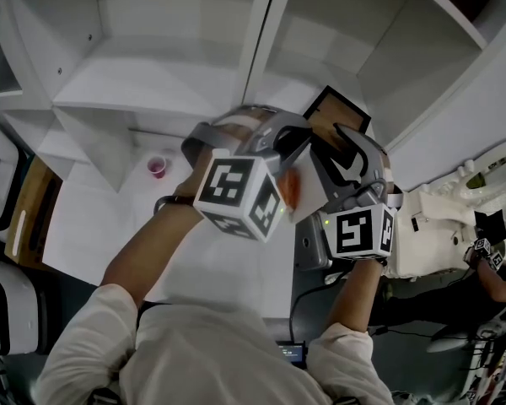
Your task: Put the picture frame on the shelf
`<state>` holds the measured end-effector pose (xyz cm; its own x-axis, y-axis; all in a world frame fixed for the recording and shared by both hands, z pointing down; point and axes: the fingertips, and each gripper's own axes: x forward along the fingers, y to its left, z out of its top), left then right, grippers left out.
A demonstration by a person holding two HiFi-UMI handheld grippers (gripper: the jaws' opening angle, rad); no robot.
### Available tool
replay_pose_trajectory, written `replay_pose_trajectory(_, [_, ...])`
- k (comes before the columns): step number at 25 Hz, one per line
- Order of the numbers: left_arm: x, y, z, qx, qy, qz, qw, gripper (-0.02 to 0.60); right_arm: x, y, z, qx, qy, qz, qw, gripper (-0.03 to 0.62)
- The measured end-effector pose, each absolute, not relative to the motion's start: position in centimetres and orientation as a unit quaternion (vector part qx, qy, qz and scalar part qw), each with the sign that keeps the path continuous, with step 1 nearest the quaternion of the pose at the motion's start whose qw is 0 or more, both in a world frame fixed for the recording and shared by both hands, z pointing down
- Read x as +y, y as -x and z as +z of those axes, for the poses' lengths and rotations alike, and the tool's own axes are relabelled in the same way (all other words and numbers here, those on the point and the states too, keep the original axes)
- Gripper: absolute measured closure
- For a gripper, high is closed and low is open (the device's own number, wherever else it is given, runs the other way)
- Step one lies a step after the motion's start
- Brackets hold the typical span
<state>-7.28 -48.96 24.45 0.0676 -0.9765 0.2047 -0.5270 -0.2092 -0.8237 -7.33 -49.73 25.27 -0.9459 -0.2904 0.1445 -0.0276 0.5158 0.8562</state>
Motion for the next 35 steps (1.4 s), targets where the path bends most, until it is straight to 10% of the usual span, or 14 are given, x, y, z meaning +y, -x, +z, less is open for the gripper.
replay_pose_trajectory(35, [-45.2, 7.6, 25.1, 0.6, 0.692, -0.318, 0.245, 0.546, -50.9, 2.3, 26.3, -0.851, -0.147, -0.476, 0.164, 0.488])
